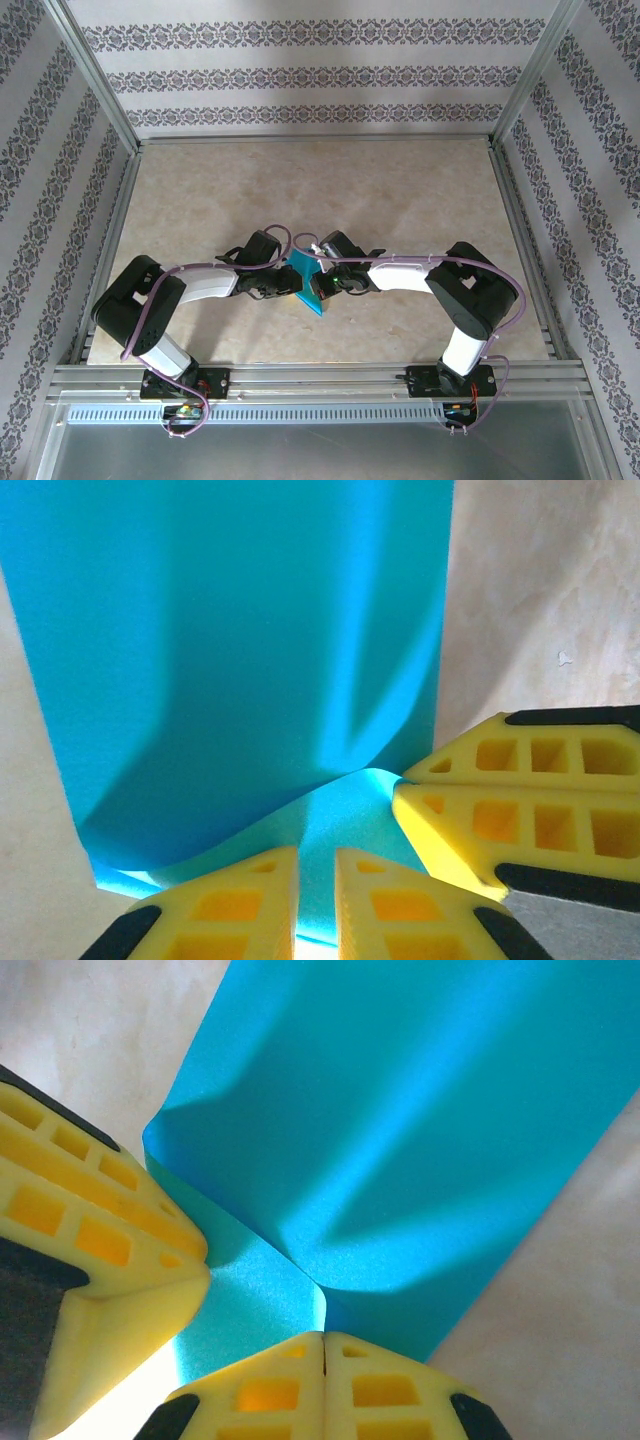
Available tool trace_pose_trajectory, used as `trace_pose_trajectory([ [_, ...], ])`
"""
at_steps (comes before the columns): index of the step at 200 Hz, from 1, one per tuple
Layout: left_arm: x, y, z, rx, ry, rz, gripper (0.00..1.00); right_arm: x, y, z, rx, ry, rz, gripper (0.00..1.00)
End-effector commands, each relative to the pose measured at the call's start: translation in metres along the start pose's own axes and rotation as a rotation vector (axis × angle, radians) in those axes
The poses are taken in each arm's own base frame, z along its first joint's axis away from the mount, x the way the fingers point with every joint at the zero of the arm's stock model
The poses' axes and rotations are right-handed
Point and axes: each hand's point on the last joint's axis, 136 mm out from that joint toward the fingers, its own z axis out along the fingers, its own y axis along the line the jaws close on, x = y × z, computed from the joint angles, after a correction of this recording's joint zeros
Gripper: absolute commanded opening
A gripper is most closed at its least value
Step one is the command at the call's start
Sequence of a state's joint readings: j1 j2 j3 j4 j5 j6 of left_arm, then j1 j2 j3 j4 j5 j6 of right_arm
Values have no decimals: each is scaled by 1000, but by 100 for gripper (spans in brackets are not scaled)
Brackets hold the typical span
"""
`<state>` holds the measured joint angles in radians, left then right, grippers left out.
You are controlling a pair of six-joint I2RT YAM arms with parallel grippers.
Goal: Fold a paper plane with a square sheet of paper (fold left side to right side)
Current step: Third fold the triangle at the center of the table.
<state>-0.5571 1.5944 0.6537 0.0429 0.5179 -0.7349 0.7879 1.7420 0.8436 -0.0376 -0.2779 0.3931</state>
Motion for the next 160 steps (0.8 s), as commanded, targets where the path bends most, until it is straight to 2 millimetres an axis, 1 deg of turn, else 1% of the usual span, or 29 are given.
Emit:
trace_pose_trajectory([
  [1,7,8,4,-28,9,12,18,28,-15,10,59,102,6,0],
  [77,8,17,10,-57,16,-1,18,25,-13,9,53,98,7,0],
  [124,17,29,12,-97,39,-18,17,11,-8,2,30,62,18,0],
  [144,20,32,14,-105,45,-23,17,3,-6,-3,17,42,26,4],
  [160,22,34,15,-112,51,-28,16,-6,-2,-8,6,20,29,10],
])
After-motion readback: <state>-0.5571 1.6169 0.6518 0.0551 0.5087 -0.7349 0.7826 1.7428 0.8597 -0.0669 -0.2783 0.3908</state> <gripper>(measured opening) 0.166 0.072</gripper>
